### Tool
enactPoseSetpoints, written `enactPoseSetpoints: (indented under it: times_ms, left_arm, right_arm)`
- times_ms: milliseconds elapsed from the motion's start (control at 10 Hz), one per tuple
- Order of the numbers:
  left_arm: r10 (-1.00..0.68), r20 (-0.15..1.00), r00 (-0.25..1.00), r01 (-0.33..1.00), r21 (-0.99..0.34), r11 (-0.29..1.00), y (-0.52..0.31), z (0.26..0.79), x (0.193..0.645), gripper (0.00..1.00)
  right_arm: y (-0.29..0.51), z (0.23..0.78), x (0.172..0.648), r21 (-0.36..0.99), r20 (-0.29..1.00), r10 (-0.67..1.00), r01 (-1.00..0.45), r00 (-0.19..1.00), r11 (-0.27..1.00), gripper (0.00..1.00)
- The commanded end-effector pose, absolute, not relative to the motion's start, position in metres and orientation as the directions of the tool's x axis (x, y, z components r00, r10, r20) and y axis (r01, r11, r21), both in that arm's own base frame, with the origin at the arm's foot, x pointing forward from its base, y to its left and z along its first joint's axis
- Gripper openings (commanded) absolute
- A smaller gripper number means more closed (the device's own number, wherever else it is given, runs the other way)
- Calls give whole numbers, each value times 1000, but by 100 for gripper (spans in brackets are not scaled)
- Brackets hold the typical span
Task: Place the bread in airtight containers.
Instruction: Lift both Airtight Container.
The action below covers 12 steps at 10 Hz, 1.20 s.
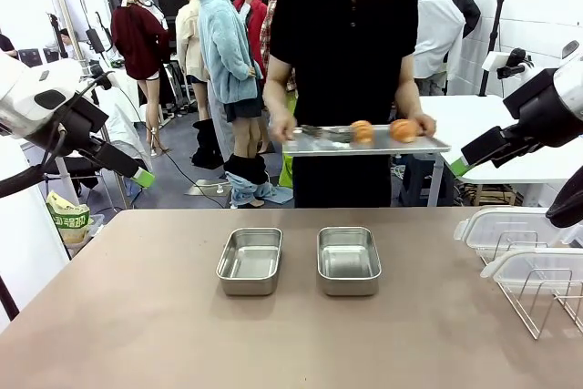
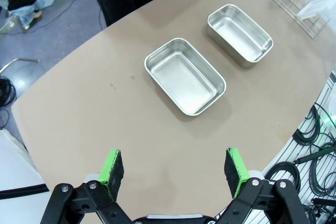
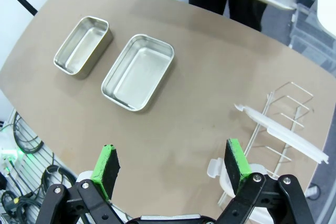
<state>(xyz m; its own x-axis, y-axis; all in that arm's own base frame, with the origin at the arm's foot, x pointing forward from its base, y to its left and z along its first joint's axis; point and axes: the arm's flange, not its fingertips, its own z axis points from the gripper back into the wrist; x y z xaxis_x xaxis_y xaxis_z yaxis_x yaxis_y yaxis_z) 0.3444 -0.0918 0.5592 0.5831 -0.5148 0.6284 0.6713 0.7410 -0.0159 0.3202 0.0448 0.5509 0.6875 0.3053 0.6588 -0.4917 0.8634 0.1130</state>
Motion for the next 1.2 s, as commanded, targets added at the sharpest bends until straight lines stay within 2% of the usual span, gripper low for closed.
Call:
enactPoseSetpoints:
  times_ms: [0,1100]
  left_arm:
    - [-512,632,582,678,-28,735,-91,559,345,100]
    - [-512,632,582,678,-28,735,-91,559,345,100]
  right_arm:
    - [45,551,321,121,663,302,-496,685,860,100]
    - [45,551,321,121,663,302,-496,685,860,100]
